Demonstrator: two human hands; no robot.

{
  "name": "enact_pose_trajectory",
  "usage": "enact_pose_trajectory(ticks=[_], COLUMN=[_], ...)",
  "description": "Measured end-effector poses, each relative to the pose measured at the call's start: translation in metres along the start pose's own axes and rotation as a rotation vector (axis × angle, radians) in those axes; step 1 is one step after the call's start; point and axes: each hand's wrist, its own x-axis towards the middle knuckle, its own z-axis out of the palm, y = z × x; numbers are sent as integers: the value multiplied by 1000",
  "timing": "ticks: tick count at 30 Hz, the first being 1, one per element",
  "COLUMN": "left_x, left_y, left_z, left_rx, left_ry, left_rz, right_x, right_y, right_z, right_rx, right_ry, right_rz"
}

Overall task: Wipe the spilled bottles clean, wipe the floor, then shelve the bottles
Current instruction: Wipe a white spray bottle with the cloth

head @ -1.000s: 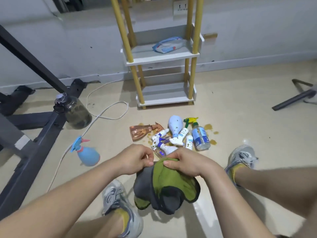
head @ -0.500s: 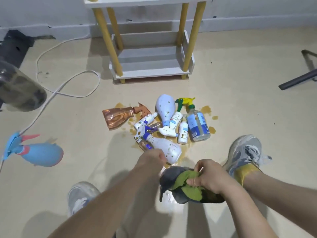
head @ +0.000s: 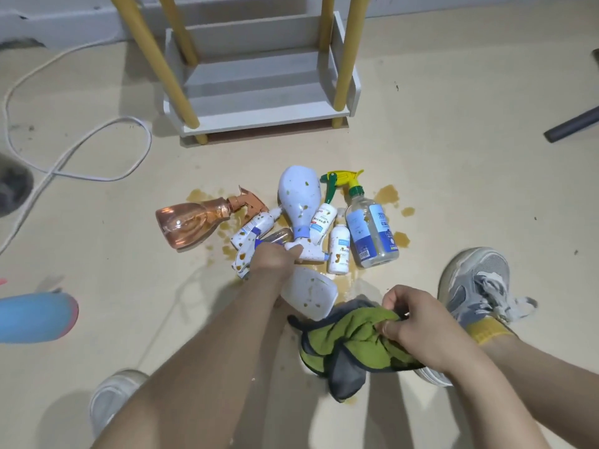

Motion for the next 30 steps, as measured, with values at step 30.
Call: enact_pose_trajectory(ticks=[30], left_x=[-131], left_y=[-85], left_z=[-283], left_rx=[337], left_ry=[197], left_rz=[244], right_x=[-100], right_y=[-194], right_z=[170], right_rx=[699], right_ry=[-154], right_rz=[-453])
